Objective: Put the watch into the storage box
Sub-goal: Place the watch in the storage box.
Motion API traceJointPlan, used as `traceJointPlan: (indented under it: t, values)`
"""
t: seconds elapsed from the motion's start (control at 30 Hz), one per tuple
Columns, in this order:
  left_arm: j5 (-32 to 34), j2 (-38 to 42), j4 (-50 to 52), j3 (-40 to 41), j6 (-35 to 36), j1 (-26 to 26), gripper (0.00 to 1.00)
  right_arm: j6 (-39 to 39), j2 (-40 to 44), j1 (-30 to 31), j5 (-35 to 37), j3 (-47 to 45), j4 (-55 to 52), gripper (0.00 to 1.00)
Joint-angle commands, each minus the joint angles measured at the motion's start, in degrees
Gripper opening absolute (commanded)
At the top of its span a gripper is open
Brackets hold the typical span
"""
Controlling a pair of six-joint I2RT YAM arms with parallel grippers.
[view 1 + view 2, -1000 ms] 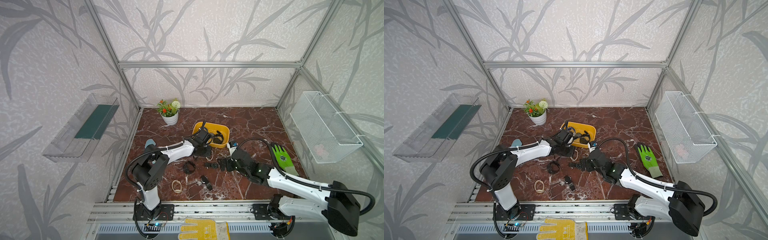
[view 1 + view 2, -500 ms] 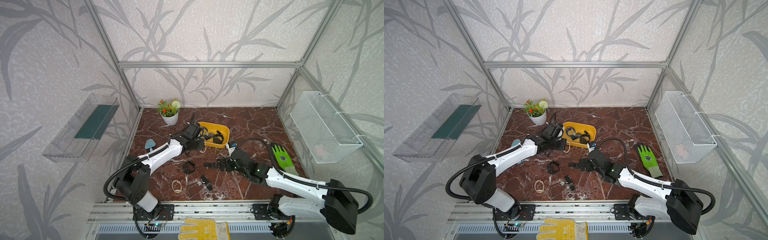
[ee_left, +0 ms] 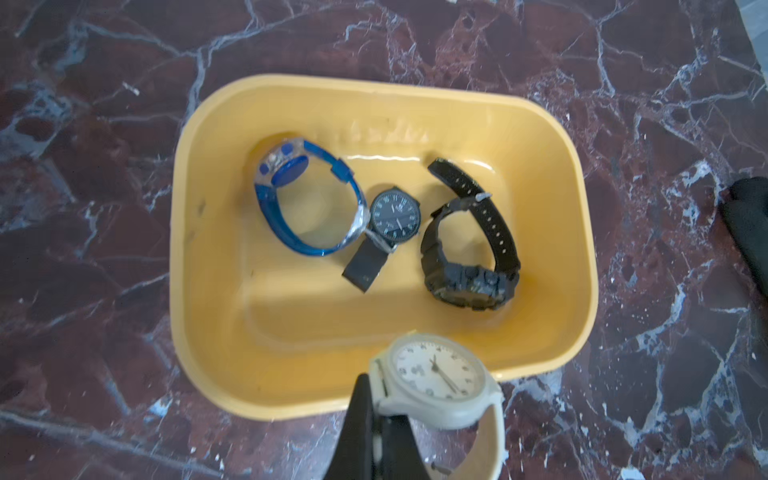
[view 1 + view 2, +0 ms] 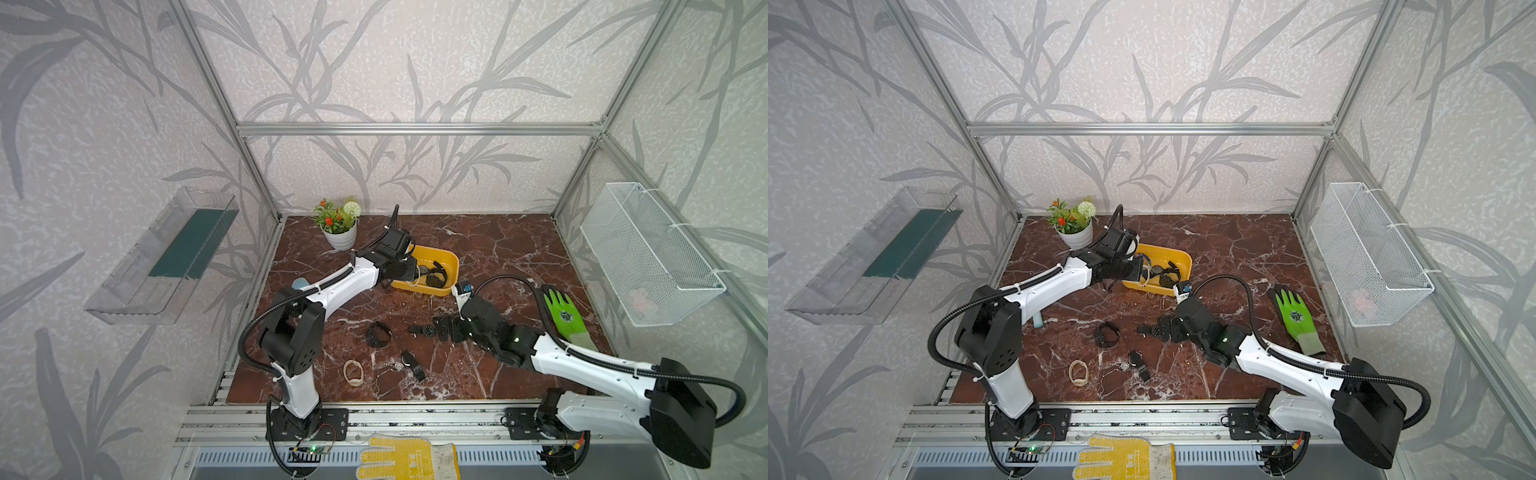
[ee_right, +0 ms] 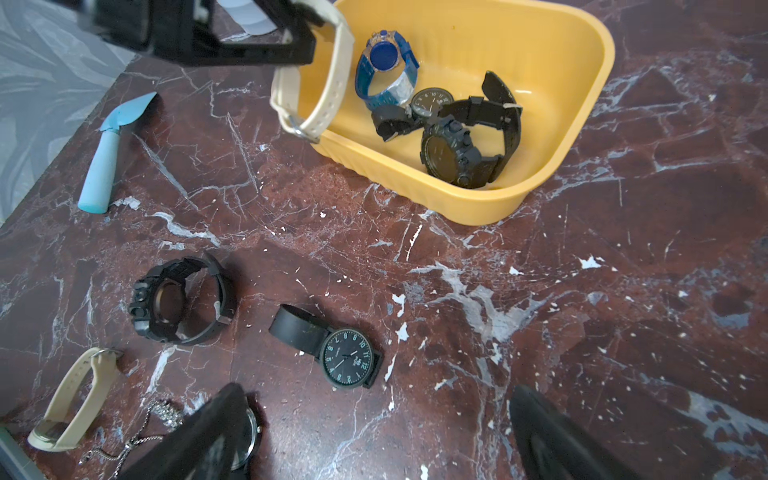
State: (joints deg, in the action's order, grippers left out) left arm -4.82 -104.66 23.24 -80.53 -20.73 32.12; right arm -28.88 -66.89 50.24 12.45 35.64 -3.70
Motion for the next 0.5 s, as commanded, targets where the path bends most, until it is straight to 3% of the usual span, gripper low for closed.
traceJointPlan:
  t: [0.0,0.47]
  values:
    - [-0.5,-3.8,1.1,-5.1,1.2,-0.3,0.00,0.2,1.1,-0.1,0.9,1.5,-0.6,0.99]
    - [-1.3,-19.3,4.3,-20.0,1.1,-0.3,0.00,0.3,2.5,-0.1,2.1,0.8,-1.3,0.99]
